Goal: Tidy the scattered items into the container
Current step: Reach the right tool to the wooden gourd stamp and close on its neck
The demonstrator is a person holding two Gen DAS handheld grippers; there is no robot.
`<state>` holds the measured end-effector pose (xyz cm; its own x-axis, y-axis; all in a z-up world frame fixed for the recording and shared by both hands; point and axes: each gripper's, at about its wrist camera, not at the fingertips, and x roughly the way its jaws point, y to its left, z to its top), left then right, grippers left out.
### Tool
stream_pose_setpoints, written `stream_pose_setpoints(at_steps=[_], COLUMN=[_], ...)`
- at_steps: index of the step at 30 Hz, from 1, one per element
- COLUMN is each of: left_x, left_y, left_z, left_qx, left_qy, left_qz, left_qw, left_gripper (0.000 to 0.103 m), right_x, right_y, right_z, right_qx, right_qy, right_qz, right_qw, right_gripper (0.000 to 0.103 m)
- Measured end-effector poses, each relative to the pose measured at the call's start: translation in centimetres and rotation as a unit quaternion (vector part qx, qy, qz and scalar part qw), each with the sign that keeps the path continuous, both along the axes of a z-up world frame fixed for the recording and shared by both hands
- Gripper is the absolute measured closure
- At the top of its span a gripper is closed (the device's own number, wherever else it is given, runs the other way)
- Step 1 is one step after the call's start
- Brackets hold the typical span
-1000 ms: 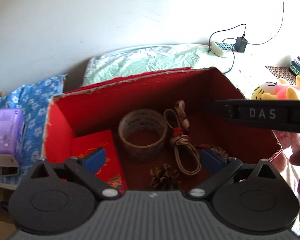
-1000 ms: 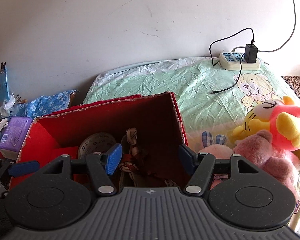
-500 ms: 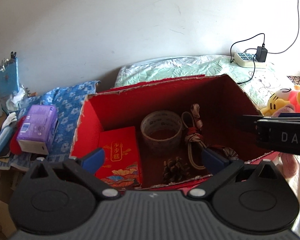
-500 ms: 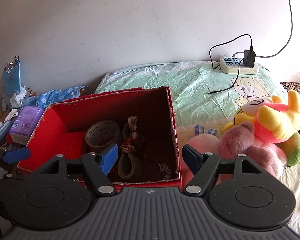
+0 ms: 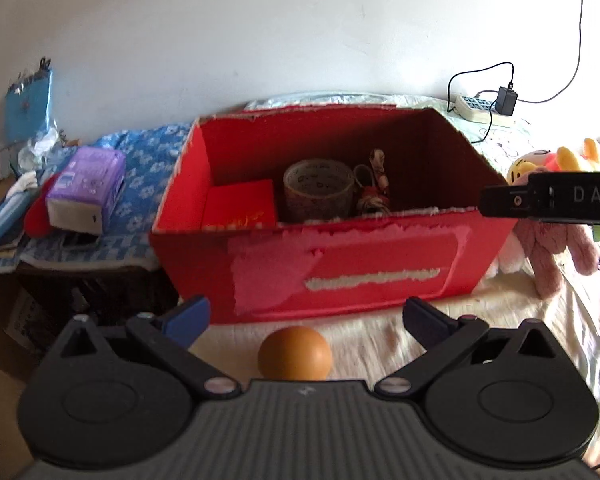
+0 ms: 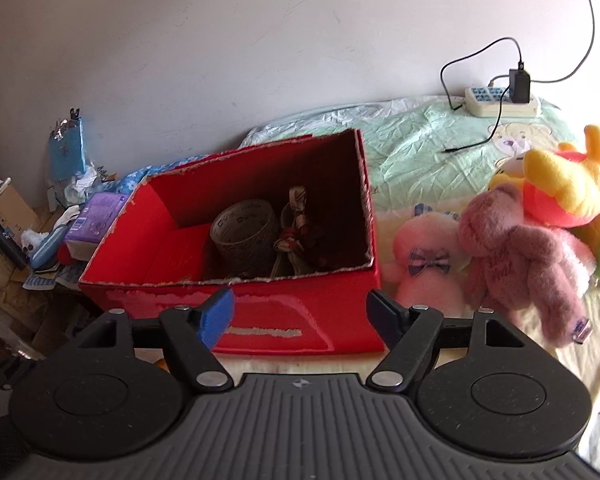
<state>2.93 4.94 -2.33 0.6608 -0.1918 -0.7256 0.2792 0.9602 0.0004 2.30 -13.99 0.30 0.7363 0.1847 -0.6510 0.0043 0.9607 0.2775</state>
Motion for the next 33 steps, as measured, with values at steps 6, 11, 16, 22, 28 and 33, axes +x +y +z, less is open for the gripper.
stream_pose_setpoints(at_steps=[6, 11, 16, 22, 28, 33], left_x=[-1.6, -1.0, -0.1, 0.6, 1.0, 1.1], left_y=[0.4, 0.3, 0.9, 2.5, 3.1, 3.1], left_z=[-3.7, -5.6, -7.5, -8.3, -8.6, -8.7], left_qx=[0.011, 0.020, 0.023, 0.016, 0.014, 0.028], left_qy=[0.048, 0.061, 0.092, 0.111, 0.119, 0.110], left_qz=[0.018, 0.022, 0.014, 0.011, -0.015, -0.044], left_qw=[0.9986, 0.9977, 0.9954, 0.9936, 0.9927, 0.9926], left_gripper=[0.004, 0.010, 0.039, 0.042, 0.044, 0.048], right_x=[0.7, 1.3, 1.9, 3.3, 3.9, 4.0], right_y=[2.6, 5.4, 8.1, 9.7, 10.8, 11.5], right_z=[-2.2, -3.9, -4.9, -6.4, -7.7, -7.8], right_qx=[0.010, 0.030, 0.024, 0.045, 0.067, 0.084], right_qy=[0.052, 0.106, 0.131, 0.179, 0.208, 0.205], right_qz=[0.066, 0.123, 0.157, 0.164, 0.159, 0.161], right_qw=[0.996, 0.986, 0.979, 0.969, 0.963, 0.962], right_gripper=[0.028, 0.029, 0.034, 0.045, 0.048, 0.054])
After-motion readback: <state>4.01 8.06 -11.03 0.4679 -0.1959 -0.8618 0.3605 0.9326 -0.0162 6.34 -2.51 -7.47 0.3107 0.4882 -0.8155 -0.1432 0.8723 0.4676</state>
